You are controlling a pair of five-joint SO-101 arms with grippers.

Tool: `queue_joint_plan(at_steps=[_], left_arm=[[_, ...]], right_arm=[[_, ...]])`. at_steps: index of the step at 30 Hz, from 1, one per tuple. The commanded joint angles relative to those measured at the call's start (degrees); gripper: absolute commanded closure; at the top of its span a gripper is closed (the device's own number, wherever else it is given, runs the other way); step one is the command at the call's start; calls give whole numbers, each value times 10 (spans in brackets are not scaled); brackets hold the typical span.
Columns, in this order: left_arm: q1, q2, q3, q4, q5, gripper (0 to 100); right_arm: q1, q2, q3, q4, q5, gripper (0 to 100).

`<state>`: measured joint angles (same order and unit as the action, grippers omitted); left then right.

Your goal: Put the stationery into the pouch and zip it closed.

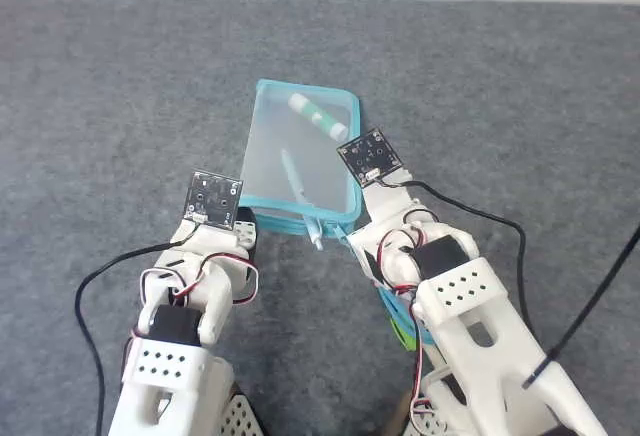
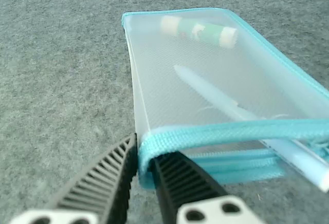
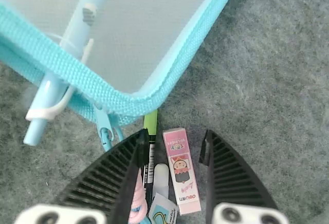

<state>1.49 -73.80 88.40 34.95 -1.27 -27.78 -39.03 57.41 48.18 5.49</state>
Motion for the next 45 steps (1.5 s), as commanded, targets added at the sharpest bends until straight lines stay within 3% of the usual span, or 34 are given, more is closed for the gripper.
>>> queue_joint_plan(at_steps=[1, 26, 35, 45], left_arm=[[-2, -14, -21, -24, 3, 988], [-2, -14, -21, -25, 3, 988], [-2, -14, -21, -25, 3, 988], [-6, -14, -20, -25, 3, 988]], right_arm=[[6, -29, -4, -10, -5, 822], [8, -29, -6, -9, -2, 822], [80, -29, -40, -3, -2, 821], [88, -29, -113, 109, -2, 820]])
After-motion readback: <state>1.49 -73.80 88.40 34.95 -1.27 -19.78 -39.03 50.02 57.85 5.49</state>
